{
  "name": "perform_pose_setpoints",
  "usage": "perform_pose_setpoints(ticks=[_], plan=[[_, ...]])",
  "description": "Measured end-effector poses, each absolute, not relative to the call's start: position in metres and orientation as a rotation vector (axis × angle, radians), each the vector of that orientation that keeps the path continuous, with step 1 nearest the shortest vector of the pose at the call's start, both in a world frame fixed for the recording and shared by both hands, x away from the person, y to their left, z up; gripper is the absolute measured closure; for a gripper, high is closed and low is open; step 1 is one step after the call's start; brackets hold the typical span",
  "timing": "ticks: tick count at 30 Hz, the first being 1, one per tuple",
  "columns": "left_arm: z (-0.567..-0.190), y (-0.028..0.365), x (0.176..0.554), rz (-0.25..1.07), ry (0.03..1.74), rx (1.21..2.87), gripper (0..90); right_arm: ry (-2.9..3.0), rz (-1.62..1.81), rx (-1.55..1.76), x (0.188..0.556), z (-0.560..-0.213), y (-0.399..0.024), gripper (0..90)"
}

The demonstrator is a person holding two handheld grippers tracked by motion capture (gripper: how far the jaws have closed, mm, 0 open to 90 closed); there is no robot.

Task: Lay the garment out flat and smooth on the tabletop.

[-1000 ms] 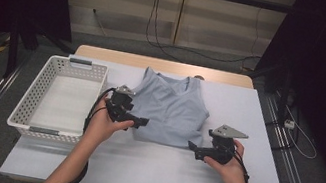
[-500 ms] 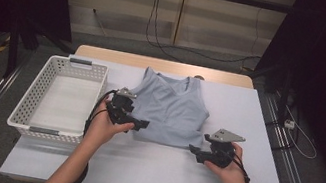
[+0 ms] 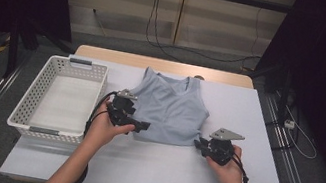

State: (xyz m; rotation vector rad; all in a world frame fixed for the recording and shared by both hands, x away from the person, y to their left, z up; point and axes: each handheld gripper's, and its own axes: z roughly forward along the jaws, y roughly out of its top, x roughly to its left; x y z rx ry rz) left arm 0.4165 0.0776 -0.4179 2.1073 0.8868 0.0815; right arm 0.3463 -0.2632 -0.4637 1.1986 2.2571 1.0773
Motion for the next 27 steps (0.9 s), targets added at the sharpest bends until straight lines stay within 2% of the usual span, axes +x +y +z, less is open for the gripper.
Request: perform_pose_setpoints(ticks=[8, 14, 27], plan=[[-0.419, 0.077, 0.415, 0.078, 0.886, 2.103, 16.5, 2.204, 1.146, 1.194, 0.346, -0.448, -0.266, 85.5], [-0.417, 0.078, 0.414, 0.071, 0.874, 2.097, 16.9, 2.051, 1.280, 1.167, 0.341, -0.419, -0.275, 86.2], [-0.421, 0.068, 0.411, 0.061, 0.817, 2.113, 20.2, 2.030, 1.293, 1.247, 0.345, -0.427, -0.280, 86.4]])
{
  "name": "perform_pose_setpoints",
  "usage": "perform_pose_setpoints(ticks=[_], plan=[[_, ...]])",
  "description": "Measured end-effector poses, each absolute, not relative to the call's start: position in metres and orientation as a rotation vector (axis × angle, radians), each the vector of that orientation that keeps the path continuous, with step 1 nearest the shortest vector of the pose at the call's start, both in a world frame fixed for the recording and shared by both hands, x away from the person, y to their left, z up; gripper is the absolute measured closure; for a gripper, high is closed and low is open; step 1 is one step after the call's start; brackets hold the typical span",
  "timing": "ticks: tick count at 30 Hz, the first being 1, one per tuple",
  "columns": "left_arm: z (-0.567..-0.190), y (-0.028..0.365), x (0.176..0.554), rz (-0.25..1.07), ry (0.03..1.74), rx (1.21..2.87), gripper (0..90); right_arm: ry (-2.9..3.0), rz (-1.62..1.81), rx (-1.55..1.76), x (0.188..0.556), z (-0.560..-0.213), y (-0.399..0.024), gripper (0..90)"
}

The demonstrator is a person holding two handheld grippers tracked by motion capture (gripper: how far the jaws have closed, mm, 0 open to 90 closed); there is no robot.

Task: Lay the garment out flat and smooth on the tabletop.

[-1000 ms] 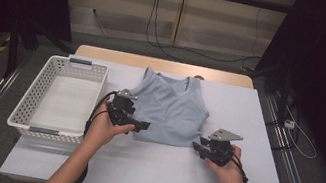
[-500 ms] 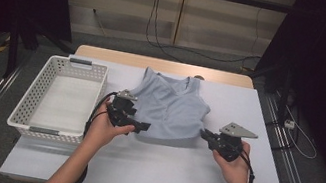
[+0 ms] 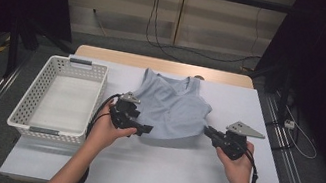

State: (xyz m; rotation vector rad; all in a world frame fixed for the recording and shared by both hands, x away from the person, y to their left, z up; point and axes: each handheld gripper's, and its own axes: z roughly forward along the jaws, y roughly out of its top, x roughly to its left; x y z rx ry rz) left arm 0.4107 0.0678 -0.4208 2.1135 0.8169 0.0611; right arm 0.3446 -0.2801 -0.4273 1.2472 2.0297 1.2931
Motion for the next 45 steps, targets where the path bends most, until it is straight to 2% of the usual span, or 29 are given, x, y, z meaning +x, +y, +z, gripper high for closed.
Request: perform_pose_setpoints(ticks=[7, 14, 19, 32, 35, 38, 41, 45], plan=[[-0.422, 0.058, 0.408, 0.049, 0.771, 2.124, 21.0, 2.022, 1.312, 1.261, 0.344, -0.425, -0.279, 86.3], [-0.429, 0.045, 0.405, 0.100, 0.720, 2.150, 21.1, 2.029, 1.330, 1.258, 0.342, -0.427, -0.279, 86.2], [-0.439, 0.037, 0.406, 0.081, 0.678, 2.186, 28.2, 2.038, 1.323, 1.272, 0.341, -0.430, -0.281, 86.3], [-0.457, 0.026, 0.404, 0.150, 0.588, 2.293, 28.7, 2.044, 1.311, 1.292, 0.341, -0.435, -0.279, 86.3], [-0.457, 0.027, 0.403, 0.216, 0.580, 2.312, 35.0, 2.046, 1.309, 1.295, 0.342, -0.435, -0.280, 86.3], [-0.457, 0.032, 0.405, 0.238, 0.576, 2.309, 48.5, 2.048, 1.304, 1.295, 0.342, -0.435, -0.280, 86.2], [-0.458, 0.035, 0.408, 0.239, 0.605, 2.279, 65.9, 2.047, 1.308, 1.307, 0.342, -0.437, -0.281, 86.3], [-0.458, 0.038, 0.409, 0.249, 0.645, 2.263, 80.2, 2.058, 1.315, 1.298, 0.342, -0.437, -0.280, 86.2]])
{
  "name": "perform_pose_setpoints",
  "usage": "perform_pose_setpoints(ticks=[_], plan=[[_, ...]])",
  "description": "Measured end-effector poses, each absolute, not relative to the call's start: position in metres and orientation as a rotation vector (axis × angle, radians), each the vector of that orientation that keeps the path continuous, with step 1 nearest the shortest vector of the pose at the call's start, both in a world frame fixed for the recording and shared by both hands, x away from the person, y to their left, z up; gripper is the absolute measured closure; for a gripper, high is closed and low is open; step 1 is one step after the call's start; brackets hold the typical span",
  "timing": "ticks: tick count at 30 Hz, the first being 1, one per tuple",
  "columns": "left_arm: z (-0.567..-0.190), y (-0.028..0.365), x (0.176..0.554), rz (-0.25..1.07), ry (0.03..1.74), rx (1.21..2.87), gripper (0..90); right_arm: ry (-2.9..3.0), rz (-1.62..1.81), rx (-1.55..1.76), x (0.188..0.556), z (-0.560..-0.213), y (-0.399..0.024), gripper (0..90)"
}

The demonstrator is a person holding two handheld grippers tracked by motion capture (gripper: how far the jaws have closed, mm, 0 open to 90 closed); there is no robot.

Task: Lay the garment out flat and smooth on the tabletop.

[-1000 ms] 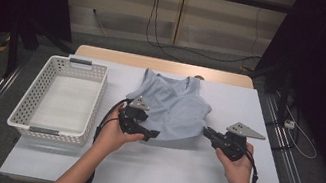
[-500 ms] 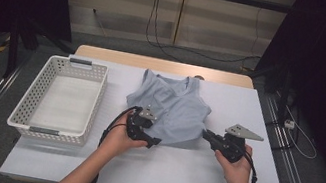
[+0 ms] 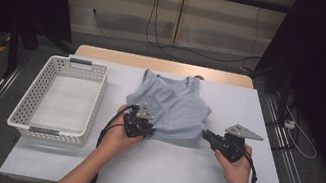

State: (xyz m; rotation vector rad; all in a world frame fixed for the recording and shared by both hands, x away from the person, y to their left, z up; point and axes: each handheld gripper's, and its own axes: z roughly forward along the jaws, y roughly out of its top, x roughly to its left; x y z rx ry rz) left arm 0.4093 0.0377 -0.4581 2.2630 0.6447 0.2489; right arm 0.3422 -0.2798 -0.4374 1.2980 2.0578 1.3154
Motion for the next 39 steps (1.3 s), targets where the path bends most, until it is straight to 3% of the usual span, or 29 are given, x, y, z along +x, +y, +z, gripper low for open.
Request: perform_pose_setpoints(ticks=[6, 14, 20, 25, 27, 30, 32, 34, 38, 39], plan=[[-0.449, 0.044, 0.414, 0.179, 0.708, 2.211, 83.5, 2.074, 1.298, 1.294, 0.342, -0.440, -0.280, 86.0], [-0.416, 0.057, 0.421, 0.231, 0.718, 2.075, 84.5, 2.089, 1.284, 1.295, 0.341, -0.443, -0.283, 83.6], [-0.415, 0.058, 0.428, 0.244, 0.723, 2.056, 84.6, 2.129, 1.230, 1.272, 0.341, -0.446, -0.276, 81.4], [-0.414, 0.058, 0.431, 0.242, 0.727, 2.050, 84.6, 2.150, 1.167, 1.270, 0.341, -0.451, -0.271, 66.9], [-0.413, 0.058, 0.431, 0.251, 0.728, 2.038, 84.6, 2.163, 1.162, 1.257, 0.341, -0.453, -0.267, 52.2], [-0.412, 0.059, 0.433, 0.260, 0.721, 2.039, 84.6, 2.201, 1.092, 1.196, 0.341, -0.457, -0.260, 48.8], [-0.413, 0.059, 0.433, 0.253, 0.729, 2.036, 84.6, 2.186, 1.056, 1.193, 0.342, -0.458, -0.258, 49.6], [-0.415, 0.059, 0.433, 0.252, 0.730, 2.042, 84.6, 2.167, 1.032, 1.203, 0.344, -0.458, -0.261, 56.5], [-0.418, 0.056, 0.432, 0.247, 0.722, 2.061, 84.6, 2.137, 1.058, 1.221, 0.343, -0.456, -0.270, 84.9], [-0.418, 0.055, 0.431, 0.248, 0.721, 2.063, 84.6, 2.141, 1.059, 1.228, 0.342, -0.455, -0.271, 86.2]])
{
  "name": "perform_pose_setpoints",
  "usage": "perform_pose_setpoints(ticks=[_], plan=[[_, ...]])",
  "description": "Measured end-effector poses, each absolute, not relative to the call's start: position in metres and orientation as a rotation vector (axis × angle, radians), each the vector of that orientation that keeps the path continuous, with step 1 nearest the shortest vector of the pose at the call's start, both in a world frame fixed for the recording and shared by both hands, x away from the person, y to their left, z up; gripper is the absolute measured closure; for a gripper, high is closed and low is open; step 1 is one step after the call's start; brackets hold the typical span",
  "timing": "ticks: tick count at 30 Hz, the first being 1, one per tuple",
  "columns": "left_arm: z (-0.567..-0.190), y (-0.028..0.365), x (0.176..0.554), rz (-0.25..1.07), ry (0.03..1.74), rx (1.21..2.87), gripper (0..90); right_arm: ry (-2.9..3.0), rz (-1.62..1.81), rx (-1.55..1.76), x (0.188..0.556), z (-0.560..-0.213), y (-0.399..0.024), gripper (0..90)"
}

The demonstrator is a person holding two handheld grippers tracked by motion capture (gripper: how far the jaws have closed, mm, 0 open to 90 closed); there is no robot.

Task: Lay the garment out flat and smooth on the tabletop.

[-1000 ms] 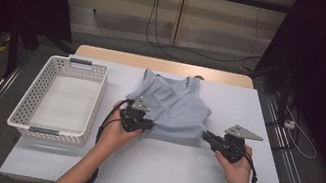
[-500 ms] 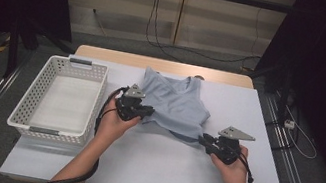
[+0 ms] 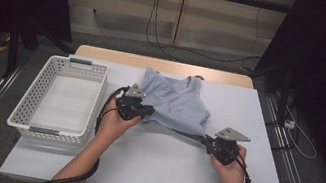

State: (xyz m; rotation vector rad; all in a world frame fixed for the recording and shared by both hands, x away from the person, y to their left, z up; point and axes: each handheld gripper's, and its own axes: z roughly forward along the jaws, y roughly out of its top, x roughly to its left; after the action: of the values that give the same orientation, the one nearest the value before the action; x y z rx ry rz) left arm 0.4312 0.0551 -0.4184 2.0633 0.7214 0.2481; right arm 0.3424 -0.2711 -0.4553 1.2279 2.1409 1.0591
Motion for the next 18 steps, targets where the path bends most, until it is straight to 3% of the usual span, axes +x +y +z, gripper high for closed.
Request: perform_pose_setpoints(ticks=[10, 18], plan=[[-0.408, 0.050, 0.425, 0.199, 0.656, 2.030, 84.4, 2.046, 1.150, 1.232, 0.324, -0.418, -0.295, 87.8], [-0.421, 0.043, 0.428, 0.170, 0.666, 2.071, 80.8, 2.101, 1.111, 1.281, 0.326, -0.438, -0.298, 87.4]])
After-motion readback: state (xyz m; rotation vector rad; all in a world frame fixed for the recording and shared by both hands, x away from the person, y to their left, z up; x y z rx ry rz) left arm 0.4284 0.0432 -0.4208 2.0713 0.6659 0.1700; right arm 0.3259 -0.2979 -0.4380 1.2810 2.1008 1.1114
